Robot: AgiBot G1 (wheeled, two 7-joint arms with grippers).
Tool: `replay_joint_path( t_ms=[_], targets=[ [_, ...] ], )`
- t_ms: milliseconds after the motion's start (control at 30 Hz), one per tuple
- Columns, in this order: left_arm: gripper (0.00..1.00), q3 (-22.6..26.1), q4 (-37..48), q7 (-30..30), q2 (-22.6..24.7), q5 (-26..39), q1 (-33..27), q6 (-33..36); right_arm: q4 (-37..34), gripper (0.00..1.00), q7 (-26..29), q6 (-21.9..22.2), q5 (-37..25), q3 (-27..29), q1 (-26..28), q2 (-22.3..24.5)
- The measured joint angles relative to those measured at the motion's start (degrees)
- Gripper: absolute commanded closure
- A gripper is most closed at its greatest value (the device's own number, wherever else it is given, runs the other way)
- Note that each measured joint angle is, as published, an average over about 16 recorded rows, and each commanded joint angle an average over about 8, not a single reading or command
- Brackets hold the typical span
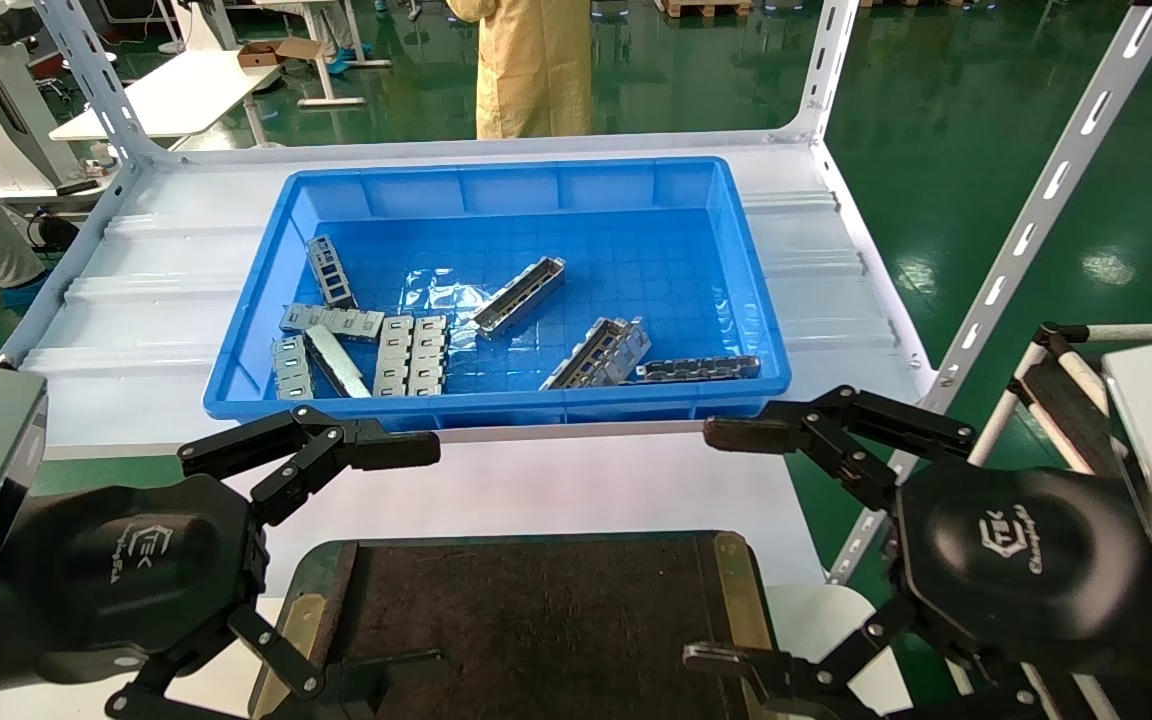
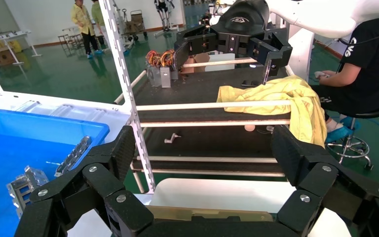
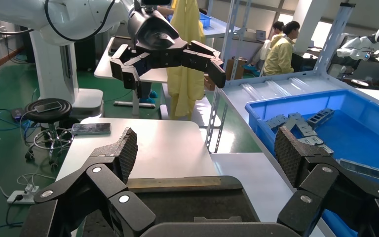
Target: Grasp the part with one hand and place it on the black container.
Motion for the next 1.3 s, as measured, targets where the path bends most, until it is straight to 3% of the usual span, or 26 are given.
replay_joint_path(
  t_ms=[1300],
  targets=[
    [0.00, 0.0, 0.0, 0.0, 0.0, -0.1, 0.0, 0.0, 0.0, 0.00, 0.0, 0.0, 0.0, 0.0, 0.0, 0.0]
  ],
)
